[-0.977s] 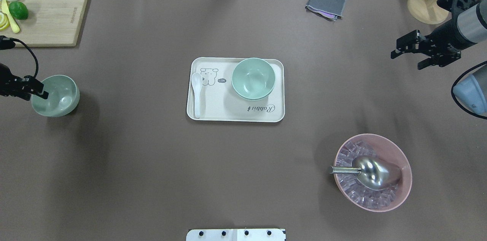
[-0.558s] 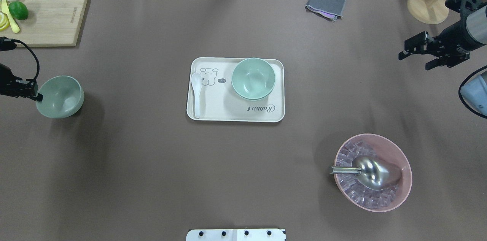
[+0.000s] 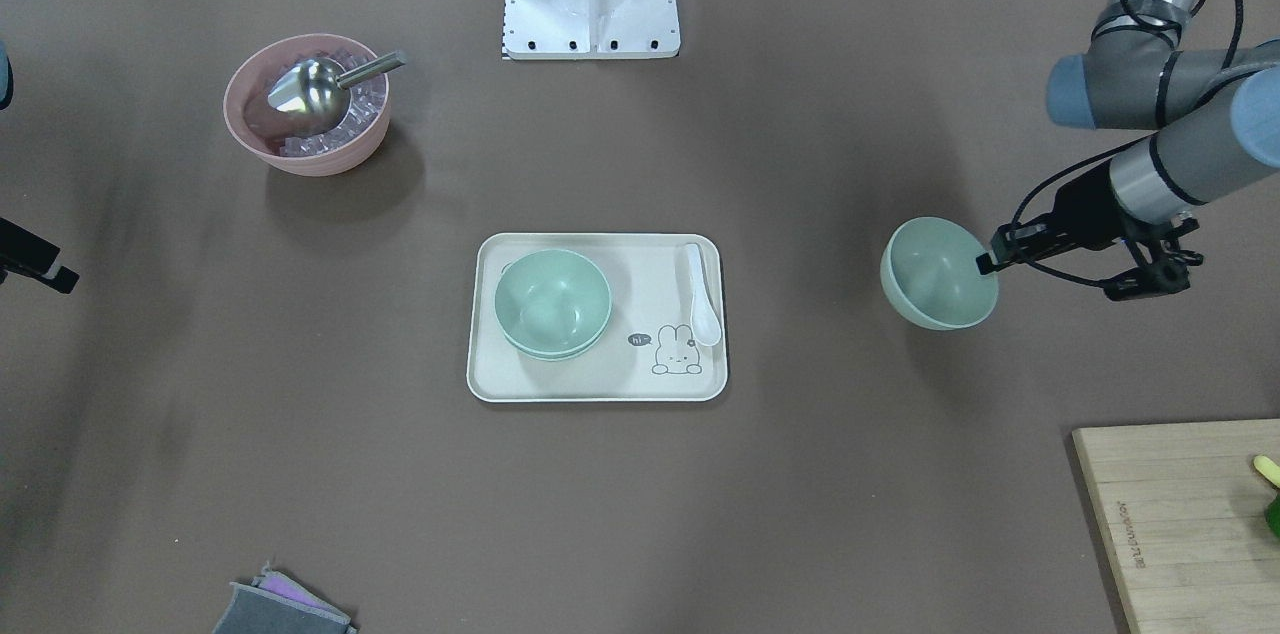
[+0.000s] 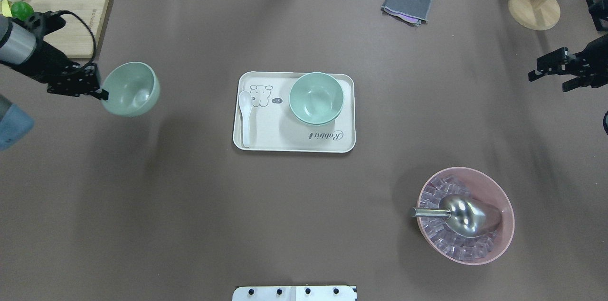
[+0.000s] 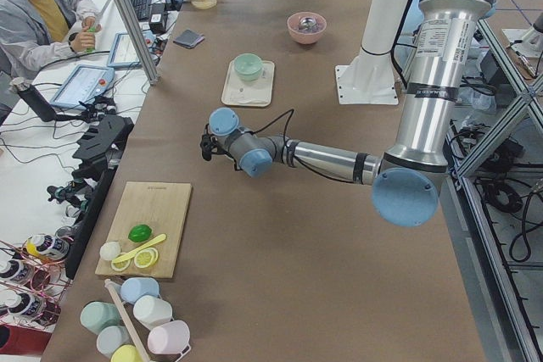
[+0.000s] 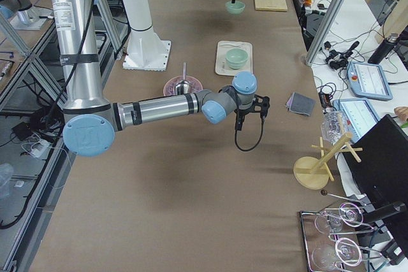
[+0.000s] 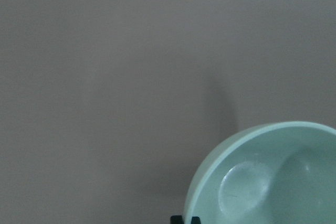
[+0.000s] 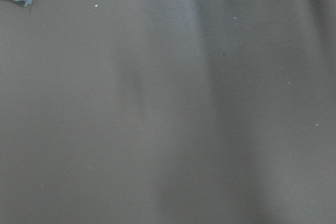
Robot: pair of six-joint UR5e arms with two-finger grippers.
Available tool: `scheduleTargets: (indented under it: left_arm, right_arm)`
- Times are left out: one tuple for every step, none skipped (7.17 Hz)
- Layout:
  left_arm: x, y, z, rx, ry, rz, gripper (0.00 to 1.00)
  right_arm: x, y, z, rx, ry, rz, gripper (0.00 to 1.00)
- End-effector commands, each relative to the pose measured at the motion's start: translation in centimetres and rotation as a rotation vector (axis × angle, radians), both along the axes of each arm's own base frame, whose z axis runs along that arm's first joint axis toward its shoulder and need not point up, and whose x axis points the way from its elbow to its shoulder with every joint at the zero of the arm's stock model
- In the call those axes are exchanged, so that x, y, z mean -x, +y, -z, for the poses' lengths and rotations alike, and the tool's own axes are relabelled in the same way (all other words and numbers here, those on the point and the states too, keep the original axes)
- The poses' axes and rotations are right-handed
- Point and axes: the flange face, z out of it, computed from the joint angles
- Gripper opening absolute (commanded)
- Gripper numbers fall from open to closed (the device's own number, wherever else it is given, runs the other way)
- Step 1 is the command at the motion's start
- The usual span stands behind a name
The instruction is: Stack green bowls together
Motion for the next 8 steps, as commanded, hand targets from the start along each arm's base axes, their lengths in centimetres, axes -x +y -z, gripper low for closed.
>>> scheduleTargets:
  left_arm:
    - [-8.2, -1.0, 12.8, 0.051, 0.083, 0.026, 0.00]
    - [-12.7, 0.0, 17.6, 0.072, 0.100, 0.035, 0.00]
    - [-17.9, 0.7, 21.8, 0.062, 0.089, 0.074, 0.00]
    - [-23.5, 2.4, 25.1, 0.045, 0.066, 0.068, 0.00]
    - [-26.4, 3.7, 26.8, 0.049, 0.058, 0.100, 0.00]
    - [-26.9, 4.3, 28.0, 0.045, 0.071, 0.097, 0.00]
    - [-27.8, 5.0, 29.0, 0.040, 0.075, 0.082, 0.00]
    - [-27.8, 5.0, 28.9, 0.039, 0.075, 0.080, 0.00]
  right_arm:
    - [-4.5, 2.5, -4.3, -0.043, 0.042, 0.020, 1.00]
    - [-6.1, 3.9, -6.2, -0.054, 0.059, 0.031, 1.00]
    - [-7.0, 4.8, -7.6, -0.072, 0.072, 0.052, 1.00]
    - [-7.1, 5.1, -7.9, -0.072, 0.074, 0.056, 1.00]
    - [-7.2, 5.1, -8.2, -0.068, 0.077, 0.056, 1.00]
    - [-7.2, 5.1, -8.1, -0.069, 0.075, 0.056, 1.00]
    - [-7.3, 5.5, -8.5, -0.062, 0.078, 0.056, 1.00]
    - [-7.3, 5.6, -8.8, -0.055, 0.082, 0.055, 1.00]
